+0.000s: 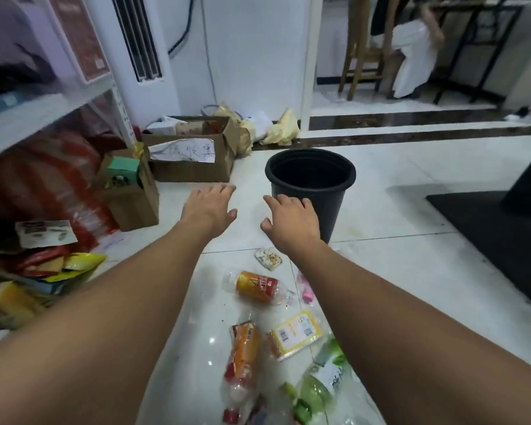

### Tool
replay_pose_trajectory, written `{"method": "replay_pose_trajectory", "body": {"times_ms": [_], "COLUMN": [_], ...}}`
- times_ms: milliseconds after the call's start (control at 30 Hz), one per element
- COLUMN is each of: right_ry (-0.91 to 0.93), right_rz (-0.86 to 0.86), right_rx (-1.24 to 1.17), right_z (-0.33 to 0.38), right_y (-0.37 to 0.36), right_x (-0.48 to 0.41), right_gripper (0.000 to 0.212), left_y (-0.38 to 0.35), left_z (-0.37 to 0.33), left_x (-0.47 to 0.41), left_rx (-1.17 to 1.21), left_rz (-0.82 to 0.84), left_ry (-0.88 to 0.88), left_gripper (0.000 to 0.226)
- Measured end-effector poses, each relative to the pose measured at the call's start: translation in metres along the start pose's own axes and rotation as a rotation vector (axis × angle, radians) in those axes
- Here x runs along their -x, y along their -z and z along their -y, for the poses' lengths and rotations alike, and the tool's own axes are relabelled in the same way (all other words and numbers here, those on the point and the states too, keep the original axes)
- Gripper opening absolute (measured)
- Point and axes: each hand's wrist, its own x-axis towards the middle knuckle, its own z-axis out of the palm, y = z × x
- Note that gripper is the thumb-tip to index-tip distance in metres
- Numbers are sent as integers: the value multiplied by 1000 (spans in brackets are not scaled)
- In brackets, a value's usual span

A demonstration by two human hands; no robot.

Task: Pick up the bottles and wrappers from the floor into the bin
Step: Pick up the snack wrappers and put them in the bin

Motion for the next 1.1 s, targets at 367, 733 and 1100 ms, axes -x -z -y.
{"method": "replay_pose_trajectory", "body": {"times_ms": [367, 733, 1100], "right_ry": [-81, 36, 165], "right_rz": [-46, 38, 42], "right_rx": [-8, -32, -19], "right_z": [-31, -88, -94], "right_y": [-9, -23, -13], "right_x": [73, 156, 206], "right_gripper": [52, 49, 48], "left_y": [-34, -32, -26], "left_z": [-52, -133, -155], "left_x": [59, 137, 214], "left_rx": [89, 41, 31], "left_rz": [31, 73, 126], "left_ry": [20, 153, 255], "left_gripper": [57, 59, 57]}}
